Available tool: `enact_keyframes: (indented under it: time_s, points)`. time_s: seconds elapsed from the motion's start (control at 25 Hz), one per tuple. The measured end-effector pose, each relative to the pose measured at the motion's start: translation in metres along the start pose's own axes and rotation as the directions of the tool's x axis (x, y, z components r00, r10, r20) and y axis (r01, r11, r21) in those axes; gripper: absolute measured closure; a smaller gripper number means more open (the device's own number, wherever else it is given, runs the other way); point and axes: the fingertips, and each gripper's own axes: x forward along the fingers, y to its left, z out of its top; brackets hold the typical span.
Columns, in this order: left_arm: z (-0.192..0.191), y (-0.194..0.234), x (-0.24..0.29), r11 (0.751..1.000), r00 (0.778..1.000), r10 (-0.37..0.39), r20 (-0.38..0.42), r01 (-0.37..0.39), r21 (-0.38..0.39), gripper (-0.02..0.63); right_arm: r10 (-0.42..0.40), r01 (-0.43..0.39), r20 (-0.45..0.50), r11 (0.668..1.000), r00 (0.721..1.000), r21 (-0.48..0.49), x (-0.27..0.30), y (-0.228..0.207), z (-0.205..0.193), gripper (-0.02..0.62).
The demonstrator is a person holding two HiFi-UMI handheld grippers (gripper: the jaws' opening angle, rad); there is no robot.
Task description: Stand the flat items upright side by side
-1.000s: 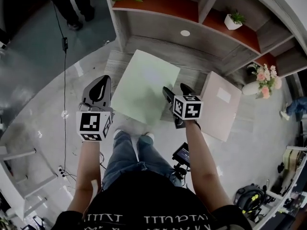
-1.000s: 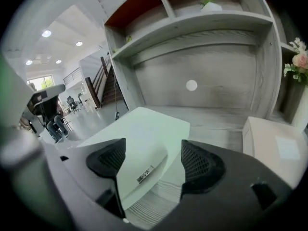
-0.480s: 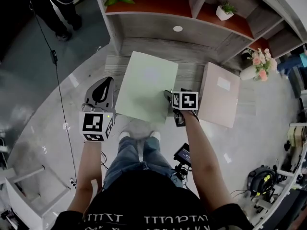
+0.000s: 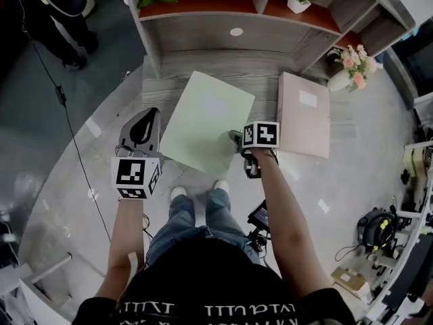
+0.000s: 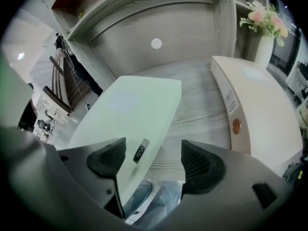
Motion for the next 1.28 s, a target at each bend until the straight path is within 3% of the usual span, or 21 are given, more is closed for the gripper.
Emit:
enact_keyframes:
  time_s: [0.28, 0.44, 0.6, 0.8, 1.04, 1.28]
  points:
    - [0.000, -0.007, 0.001, 0.997, 0.997, -0.075, 0.015, 0.075, 0.003, 0.594, 0.074, -0.066, -0.046, 0.985, 0.996, 0.157, -0.006, 0.013, -0.044, 0.227]
    - [-0.002, -0.009, 0.002, 0.993, 0.993, -0.118, 0.015, 0.117, 0.009, 0.594, 0.137, -0.133, 0.007, 0.951, 0.991, 0.280, -0.007, 0.023, -0.063, 0.227]
    - [-0.003, -0.018, 0.002, 0.985, 0.986, -0.169, 0.010, 0.169, 0.023, 0.594, 0.220, -0.226, 0.063, 0.878, 0.973, 0.422, -0.007, 0.034, -0.085, 0.226]
    - [-0.010, -0.028, 0.001, 0.975, 0.975, -0.220, -0.005, 0.220, 0.037, 0.594, 0.290, -0.345, 0.188, 0.775, 0.939, 0.529, -0.005, 0.044, -0.096, 0.227]
    - [-0.023, -0.035, -0.003, 0.964, 0.966, -0.257, -0.022, 0.258, 0.057, 0.594, 0.307, -0.503, 0.402, 0.596, 0.863, 0.626, 0.003, 0.047, -0.091, 0.227]
    - [-0.045, -0.032, -0.006, 0.963, 0.964, -0.260, -0.048, 0.263, 0.061, 0.594, 0.324, -0.587, 0.493, 0.531, 0.807, 0.612, 0.015, 0.046, -0.080, 0.226]
